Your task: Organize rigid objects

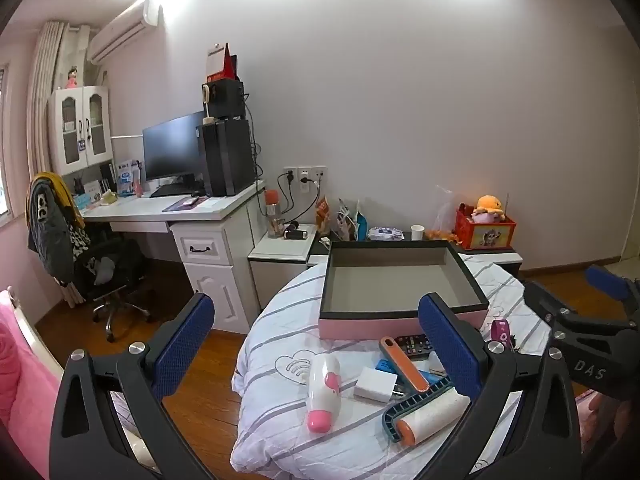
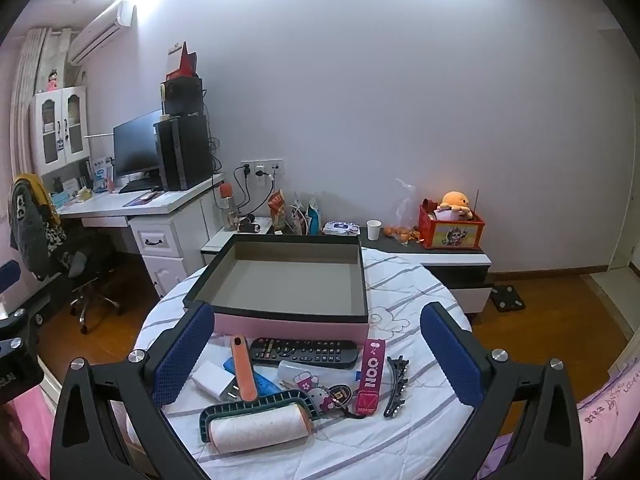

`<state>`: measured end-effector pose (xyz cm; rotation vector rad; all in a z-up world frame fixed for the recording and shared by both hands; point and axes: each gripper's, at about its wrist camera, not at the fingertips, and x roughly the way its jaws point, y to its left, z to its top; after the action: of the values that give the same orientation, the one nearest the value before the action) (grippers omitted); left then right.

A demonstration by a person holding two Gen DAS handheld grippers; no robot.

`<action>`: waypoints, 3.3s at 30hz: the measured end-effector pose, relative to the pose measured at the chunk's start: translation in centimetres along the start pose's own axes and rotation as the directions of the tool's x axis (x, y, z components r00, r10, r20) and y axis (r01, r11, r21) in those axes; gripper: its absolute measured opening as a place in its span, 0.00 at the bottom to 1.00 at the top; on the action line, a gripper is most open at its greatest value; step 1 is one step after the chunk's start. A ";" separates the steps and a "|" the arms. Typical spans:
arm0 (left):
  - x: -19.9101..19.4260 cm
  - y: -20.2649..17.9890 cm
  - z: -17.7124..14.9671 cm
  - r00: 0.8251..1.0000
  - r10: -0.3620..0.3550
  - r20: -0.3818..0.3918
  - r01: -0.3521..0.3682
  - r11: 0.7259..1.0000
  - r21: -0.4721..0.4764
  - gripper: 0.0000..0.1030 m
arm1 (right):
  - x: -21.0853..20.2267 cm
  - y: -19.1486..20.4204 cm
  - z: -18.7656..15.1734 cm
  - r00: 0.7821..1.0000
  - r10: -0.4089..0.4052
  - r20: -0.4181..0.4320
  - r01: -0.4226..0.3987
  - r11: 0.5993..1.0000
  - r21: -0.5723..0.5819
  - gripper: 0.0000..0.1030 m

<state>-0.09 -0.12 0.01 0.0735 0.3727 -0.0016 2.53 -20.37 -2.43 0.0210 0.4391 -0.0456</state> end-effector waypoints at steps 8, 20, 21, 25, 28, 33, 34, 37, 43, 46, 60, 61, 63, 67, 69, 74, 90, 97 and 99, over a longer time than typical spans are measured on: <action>1.4 -0.2 0.6 0.998 -0.005 -0.055 0.004 1.000 -0.008 1.00 | -0.7 -0.3 0.4 0.999 -0.020 0.039 0.019 1.000 0.008 1.00; 1.9 0.2 1.2 1.000 0.001 -0.029 -0.002 1.000 -0.020 1.00 | -1.2 0.0 2.2 0.996 -0.042 0.074 0.042 0.999 -0.010 1.00; 1.9 0.2 1.4 1.000 0.001 -0.025 -0.002 1.000 -0.022 1.00 | -1.3 0.0 2.4 0.996 -0.042 0.078 0.043 0.999 -0.012 1.00; 1.9 0.0 2.1 1.000 -0.003 -0.023 0.002 1.000 -0.020 1.00 | -1.4 0.0 2.8 0.995 -0.047 0.093 0.049 0.999 -0.015 1.00; 1.9 0.0 2.1 1.000 -0.002 -0.024 0.002 1.000 -0.018 1.00 | -1.5 -0.2 2.9 0.994 -0.047 0.099 0.048 0.999 -0.008 1.00; 2.0 -0.1 2.3 1.000 -0.002 -0.025 0.002 1.000 -0.017 1.00 | -1.4 -0.5 3.0 0.994 -0.041 0.099 0.041 0.999 -0.003 1.00; 2.0 -0.2 2.4 1.000 -0.001 -0.023 0.001 1.000 -0.018 1.00 | -1.5 -0.6 3.0 0.994 -0.041 0.099 0.042 0.999 -0.001 1.00; 2.2 -0.3 2.4 1.000 0.001 -0.023 -0.002 1.000 -0.018 1.00 | -1.5 -0.8 3.1 0.994 -0.038 0.101 0.039 0.999 -0.002 1.00; 1.9 -0.4 2.5 1.000 0.003 -0.019 -0.003 1.000 -0.013 1.00 | -1.6 -1.0 3.4 0.994 -0.037 0.102 0.038 0.999 -0.001 1.00; 1.7 -0.4 2.7 1.000 0.005 -0.016 -0.005 1.000 -0.012 1.00 | -1.7 -0.9 3.6 0.994 -0.038 0.104 0.039 0.999 -0.004 1.00; 0.5 -0.7 5.3 0.999 0.015 0.037 -0.015 1.000 -0.004 1.00 | -3.1 0.1 6.0 0.984 -0.042 0.171 0.047 0.998 -0.028 1.00; 0.4 -0.7 5.5 0.999 0.019 0.042 -0.019 1.000 -0.004 1.00 | -3.1 0.2 6.1 0.984 -0.041 0.174 0.047 0.998 -0.030 1.00; 0.2 -0.7 5.9 0.998 0.019 0.054 -0.019 1.000 -0.008 1.00 | -3.2 0.1 6.3 0.983 -0.041 0.179 0.047 0.998 -0.029 1.00; 0.2 -0.6 6.2 0.998 0.023 0.059 -0.022 1.000 -0.010 1.00 | -3.1 0.1 6.5 0.982 -0.038 0.185 0.044 0.999 -0.029 1.00; 0.2 -0.6 6.3 0.998 0.023 0.059 -0.022 1.000 -0.011 1.00 | -3.1 0.1 6.5 0.982 -0.036 0.186 0.042 0.999 -0.027 1.00; 0.2 -0.5 6.3 0.998 0.025 0.058 -0.025 1.000 -0.010 1.00 | -3.0 0.0 6.4 0.983 -0.031 0.183 0.037 0.999 -0.028 1.00; -0.2 -0.4 6.2 0.998 0.028 0.058 -0.027 1.000 -0.009 1.00 | -3.4 -0.1 6.1 0.983 -0.025 0.182 0.031 0.999 -0.032 1.00; -0.6 -0.1 5.7 0.998 0.032 0.046 -0.032 0.999 -0.010 1.00 | -3.6 0.1 5.8 0.984 -0.022 0.175 0.029 0.999 -0.040 1.00; -0.7 0.0 5.5 0.999 0.031 0.042 -0.030 0.999 -0.009 1.00 | -3.6 0.2 5.5 0.985 -0.023 0.169 0.030 0.999 -0.041 1.00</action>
<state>1.25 -0.51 5.36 0.0706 0.3298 0.0286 1.60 -20.23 4.12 -0.0316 0.2707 -0.0634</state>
